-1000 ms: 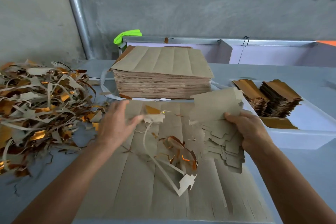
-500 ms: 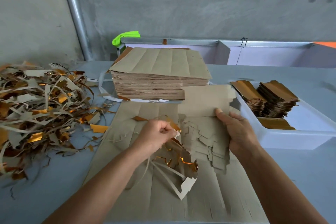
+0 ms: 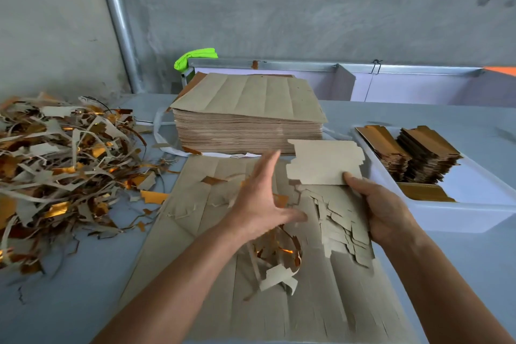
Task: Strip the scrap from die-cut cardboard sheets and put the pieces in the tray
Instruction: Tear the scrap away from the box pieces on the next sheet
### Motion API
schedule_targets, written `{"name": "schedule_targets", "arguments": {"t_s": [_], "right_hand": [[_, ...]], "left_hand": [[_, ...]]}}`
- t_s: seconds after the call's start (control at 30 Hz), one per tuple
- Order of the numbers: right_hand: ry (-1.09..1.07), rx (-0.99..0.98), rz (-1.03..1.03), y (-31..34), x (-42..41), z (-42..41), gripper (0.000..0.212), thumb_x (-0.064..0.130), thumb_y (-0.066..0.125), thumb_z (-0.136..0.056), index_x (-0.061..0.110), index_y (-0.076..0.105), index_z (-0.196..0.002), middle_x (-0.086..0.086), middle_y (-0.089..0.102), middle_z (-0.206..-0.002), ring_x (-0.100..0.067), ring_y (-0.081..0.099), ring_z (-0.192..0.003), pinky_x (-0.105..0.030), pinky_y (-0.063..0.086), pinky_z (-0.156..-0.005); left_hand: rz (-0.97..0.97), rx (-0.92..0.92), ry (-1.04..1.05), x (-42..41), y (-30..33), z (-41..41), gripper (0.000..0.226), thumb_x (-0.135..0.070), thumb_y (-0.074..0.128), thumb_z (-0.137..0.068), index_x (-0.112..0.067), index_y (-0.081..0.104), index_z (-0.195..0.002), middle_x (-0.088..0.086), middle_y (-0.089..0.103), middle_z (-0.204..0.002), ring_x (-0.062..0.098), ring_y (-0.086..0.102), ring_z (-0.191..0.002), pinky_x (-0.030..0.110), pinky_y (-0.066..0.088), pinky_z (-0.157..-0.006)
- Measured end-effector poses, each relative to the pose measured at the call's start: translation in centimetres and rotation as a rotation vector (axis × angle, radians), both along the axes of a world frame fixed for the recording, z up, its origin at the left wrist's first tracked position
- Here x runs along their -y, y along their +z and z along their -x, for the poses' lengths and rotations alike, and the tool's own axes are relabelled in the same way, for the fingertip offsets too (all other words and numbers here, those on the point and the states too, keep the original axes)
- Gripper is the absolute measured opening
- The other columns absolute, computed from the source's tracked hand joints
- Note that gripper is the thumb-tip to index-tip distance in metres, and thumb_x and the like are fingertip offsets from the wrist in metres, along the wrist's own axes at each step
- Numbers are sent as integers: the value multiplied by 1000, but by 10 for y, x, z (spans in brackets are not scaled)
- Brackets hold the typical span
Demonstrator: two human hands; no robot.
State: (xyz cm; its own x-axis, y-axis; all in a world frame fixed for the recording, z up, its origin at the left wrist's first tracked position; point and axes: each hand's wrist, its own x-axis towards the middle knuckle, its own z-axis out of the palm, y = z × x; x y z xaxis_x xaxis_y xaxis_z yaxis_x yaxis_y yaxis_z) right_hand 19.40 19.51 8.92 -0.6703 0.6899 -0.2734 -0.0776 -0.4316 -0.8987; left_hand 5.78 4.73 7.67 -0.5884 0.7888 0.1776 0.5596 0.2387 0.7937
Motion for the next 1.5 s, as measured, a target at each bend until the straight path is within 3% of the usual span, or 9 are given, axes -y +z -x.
{"name": "schedule_targets", "arguments": {"t_s": [0.1,0.2,0.33,0.47,0.63,0.97,1.2,1.37,1.5], "right_hand": [[80,-9,-67,5,3,1,25,18,61,-87,9,63,-110,-16,68,-105,-32,65,-95,-43,55,-78],[20,-2,-85,4,-1,0,22,18,64,-86,9,65,-106,-15,69,-102,-30,66,-91,-41,55,-77],[-158,33,-98,0,-15,-11,18,18,66,-86,10,67,-103,-8,74,-89,-22,70,-78,-35,56,-64],[-242,82,-85,-5,-20,-17,7,18,70,-83,13,66,-86,-4,73,-69,-17,70,-58,-29,53,-50],[-207,88,-179,-11,-7,-4,7,8,72,-78,11,66,-79,-7,71,-64,-20,69,-54,-32,57,-48],[-62,39,-389,-14,2,3,28,-7,65,-80,14,67,-60,-9,71,-64,-21,68,-53,-26,54,-44],[98,-39,-467,-14,14,8,24,-13,64,-78,10,69,-73,-9,73,-73,-21,71,-62,-27,57,-52],[195,18,-578,-17,23,13,28,-12,66,-76,12,57,-89,-7,68,-80,-24,67,-68,-39,59,-59],[57,-58,-498,-27,28,22,69,-12,57,-81,30,38,-132,3,60,-114,-17,63,-99,-37,56,-82]], "left_hand": [[-108,371,-137,-13,-5,-9,84,-14,87,-61,-22,43,-132,-6,65,-109,13,64,-96,22,54,-79],[-112,484,-181,-14,-15,-15,6,-11,67,-87,-10,61,-90,-3,60,-62,4,55,-50,18,43,-49],[-53,333,-62,2,-20,-3,28,-19,41,-101,-10,62,-85,-6,45,-56,-1,44,-44,15,36,-50],[382,-382,174,12,-18,15,27,-23,45,-99,-12,59,-119,10,62,-112,24,58,-103,33,44,-84],[555,-433,-367,18,-56,-22,82,-78,46,-73,-49,16,-144,-11,-4,-157,20,-3,-141,54,8,-113],[1028,-544,256,48,-26,52,52,-46,42,-95,-26,30,-142,5,23,-150,31,42,-124,41,40,-96],[656,-799,330,29,22,22,49,-57,38,-94,-14,62,-96,2,55,-80,22,55,-79,30,37,-64],[246,196,215,-2,8,7,75,-66,38,-88,-15,37,-143,8,43,-145,25,40,-133,37,32,-107],[18,589,139,-20,-25,-19,38,-44,53,-93,-15,56,-116,4,64,-117,16,60,-102,28,51,-81]]}}
